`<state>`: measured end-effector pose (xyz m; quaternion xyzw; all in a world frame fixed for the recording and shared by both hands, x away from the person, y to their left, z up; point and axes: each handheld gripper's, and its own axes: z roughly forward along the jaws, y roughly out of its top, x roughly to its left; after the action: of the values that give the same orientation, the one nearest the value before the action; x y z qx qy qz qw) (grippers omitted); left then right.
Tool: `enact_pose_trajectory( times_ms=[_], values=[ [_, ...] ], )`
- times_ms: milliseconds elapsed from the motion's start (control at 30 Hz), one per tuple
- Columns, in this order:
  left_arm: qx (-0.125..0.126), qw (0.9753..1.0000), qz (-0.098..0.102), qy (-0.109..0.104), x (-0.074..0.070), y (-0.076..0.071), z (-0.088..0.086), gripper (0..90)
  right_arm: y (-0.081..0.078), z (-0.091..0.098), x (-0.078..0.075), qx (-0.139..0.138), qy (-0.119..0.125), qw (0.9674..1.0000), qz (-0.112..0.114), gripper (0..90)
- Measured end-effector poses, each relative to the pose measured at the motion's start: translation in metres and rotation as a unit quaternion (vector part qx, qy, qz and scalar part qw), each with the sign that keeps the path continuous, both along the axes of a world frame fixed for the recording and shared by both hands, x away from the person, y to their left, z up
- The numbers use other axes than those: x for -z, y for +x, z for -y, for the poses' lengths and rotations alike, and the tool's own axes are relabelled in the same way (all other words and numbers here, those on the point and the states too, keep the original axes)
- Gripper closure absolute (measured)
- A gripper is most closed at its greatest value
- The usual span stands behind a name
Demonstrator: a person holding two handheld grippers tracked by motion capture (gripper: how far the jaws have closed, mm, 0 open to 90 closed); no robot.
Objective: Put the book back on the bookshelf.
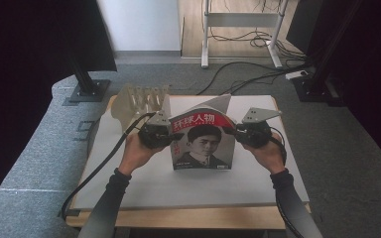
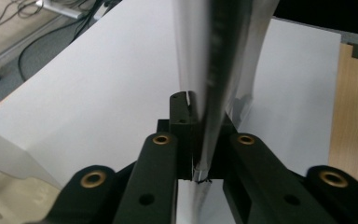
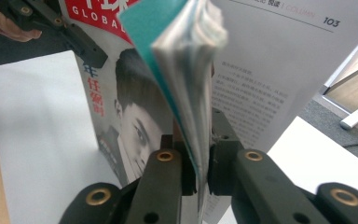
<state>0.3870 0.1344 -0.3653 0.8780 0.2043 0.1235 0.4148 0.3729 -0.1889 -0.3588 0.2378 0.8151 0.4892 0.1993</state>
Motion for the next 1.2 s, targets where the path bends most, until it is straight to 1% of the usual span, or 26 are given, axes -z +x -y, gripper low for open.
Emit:
enact_pose_trajectory(
  times_ms=[67, 133, 200, 300, 433, 533, 633, 800, 867, 1033, 1200],
  values=[
    [-0.005, 1.0, 0.006, -0.003, 0.001, 0.0, -0.001, 86.5, 0.0, 0.001, 0.001, 0.005, -0.004, 1.0, 0.001, 78.1],
    [-0.009, 0.9999, 0.006, -0.012, 0.002, 0.0, -0.004, 86.7, 0.0, 0.003, 0.002, 0.016, -0.005, 0.9999, 0.0, 72.4],
    [-0.012, 0.9998, 0.005, -0.018, 0.002, 0.001, -0.008, 86.8, 0.001, 0.008, 0.005, 0.025, -0.006, 0.9997, -0.006, 66.5],
    [-0.02, 0.9995, 0.006, -0.024, 0.001, 0.0, -0.016, 86.9, 0.002, 0.017, 0.015, 0.038, -0.001, 0.9991, -0.018, 58.8],
    [-0.029, 0.9992, 0.002, -0.029, -0.001, -0.001, -0.028, 86.9, 0.001, 0.023, 0.031, 0.048, 0.003, 0.9984, -0.031, 52.5],
    [-0.037, 0.9987, -0.001, -0.035, -0.003, -0.002, -0.037, 86.9, 0.0, 0.025, 0.044, 0.052, -0.001, 0.9978, -0.041, 48.4],
    [-0.046, 0.9983, -0.003, -0.036, -0.004, -0.003, -0.046, 86.9, -0.001, 0.026, 0.058, 0.054, -0.01, 0.9972, -0.051, 44.6],
    [-0.053, 0.9978, -0.011, -0.038, -0.008, -0.006, -0.06, 86.9, -0.003, 0.026, 0.082, 0.071, -0.035, 0.9949, -0.063, 39.6],
    [-0.057, 0.9975, -0.014, -0.04, -0.01, -0.007, -0.065, 86.9, -0.003, 0.028, 0.09, 0.076, -0.04, 0.994, -0.068, 38.1],
    [-0.07, 0.9966, -0.017, -0.039, -0.013, -0.011, -0.077, 86.9, -0.005, 0.033, 0.107, 0.088, -0.039, 0.9923, -0.078, 36.3],
    [-0.085, 0.995, -0.021, -0.047, -0.014, -0.013, -0.089, 86.9, -0.009, 0.04, 0.12, 0.099, -0.033, 0.9904, -0.091, 34.9]
  ],
)
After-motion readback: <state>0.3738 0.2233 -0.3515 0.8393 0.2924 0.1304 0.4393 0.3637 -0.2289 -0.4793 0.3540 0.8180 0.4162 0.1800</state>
